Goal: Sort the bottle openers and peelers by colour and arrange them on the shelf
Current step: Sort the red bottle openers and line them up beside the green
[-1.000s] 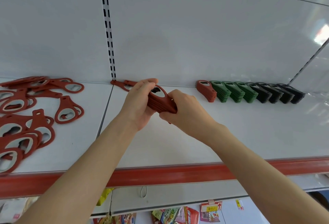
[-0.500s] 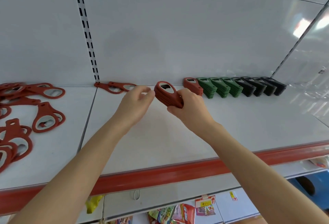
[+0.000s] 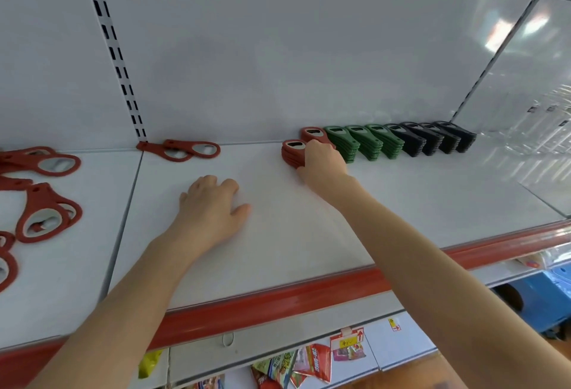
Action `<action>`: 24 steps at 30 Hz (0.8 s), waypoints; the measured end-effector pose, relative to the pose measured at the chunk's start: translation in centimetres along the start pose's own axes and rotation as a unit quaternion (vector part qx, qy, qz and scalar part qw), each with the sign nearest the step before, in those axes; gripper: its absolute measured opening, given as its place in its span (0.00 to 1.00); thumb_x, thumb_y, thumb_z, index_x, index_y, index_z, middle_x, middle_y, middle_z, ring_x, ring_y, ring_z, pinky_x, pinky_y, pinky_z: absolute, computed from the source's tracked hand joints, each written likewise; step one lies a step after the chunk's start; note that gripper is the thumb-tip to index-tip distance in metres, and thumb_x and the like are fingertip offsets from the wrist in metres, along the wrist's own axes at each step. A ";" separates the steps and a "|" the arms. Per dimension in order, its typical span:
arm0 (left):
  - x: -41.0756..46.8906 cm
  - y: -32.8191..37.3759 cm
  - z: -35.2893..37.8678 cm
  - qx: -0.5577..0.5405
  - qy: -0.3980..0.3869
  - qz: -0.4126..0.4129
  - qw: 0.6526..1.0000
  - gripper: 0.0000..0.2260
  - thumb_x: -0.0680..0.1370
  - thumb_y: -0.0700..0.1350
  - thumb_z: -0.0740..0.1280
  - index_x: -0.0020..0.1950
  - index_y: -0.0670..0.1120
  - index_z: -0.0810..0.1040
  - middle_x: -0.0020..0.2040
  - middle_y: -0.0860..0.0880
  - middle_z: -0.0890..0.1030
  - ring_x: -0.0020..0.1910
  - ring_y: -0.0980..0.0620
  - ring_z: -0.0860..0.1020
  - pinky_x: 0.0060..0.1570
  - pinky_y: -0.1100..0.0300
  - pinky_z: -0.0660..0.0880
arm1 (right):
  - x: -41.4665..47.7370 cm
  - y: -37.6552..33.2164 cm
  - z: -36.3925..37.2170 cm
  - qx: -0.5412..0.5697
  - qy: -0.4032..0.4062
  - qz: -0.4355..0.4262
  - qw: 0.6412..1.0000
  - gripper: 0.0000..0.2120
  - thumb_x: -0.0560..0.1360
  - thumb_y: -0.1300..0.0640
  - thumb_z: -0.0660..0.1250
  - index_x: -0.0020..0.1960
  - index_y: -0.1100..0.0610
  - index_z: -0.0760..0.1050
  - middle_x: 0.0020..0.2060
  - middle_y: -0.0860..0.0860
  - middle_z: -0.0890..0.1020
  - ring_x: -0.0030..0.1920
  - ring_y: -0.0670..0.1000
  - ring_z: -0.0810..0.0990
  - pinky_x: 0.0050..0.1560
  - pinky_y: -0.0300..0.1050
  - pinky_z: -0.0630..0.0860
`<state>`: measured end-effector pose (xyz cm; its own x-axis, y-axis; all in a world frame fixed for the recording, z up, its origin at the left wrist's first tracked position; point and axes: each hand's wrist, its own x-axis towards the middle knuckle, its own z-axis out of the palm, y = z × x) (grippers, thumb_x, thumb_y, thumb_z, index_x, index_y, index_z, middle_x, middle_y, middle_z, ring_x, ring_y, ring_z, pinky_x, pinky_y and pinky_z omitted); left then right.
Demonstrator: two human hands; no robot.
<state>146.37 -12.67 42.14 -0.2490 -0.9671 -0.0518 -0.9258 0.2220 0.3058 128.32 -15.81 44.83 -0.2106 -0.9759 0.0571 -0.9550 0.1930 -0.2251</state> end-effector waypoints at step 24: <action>-0.6 0.0 -0.3 -0.028 -0.002 0.007 1.000 0.21 0.78 0.54 0.59 0.68 0.47 0.67 0.66 0.43 0.67 0.67 0.45 0.63 0.67 0.51 0.62 | 1.7 0.2 1.1 0.032 0.025 0.011 0.999 0.13 0.77 0.63 0.63 0.59 0.66 0.67 0.56 0.61 0.77 0.58 0.60 0.75 0.47 0.45 0.67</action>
<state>146.58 -12.13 42.44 -0.2623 -0.9636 -0.0509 -0.9051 0.2274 0.3594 127.97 -17.53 43.80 -0.2423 -0.9650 0.1000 -0.9355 0.2051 -0.2879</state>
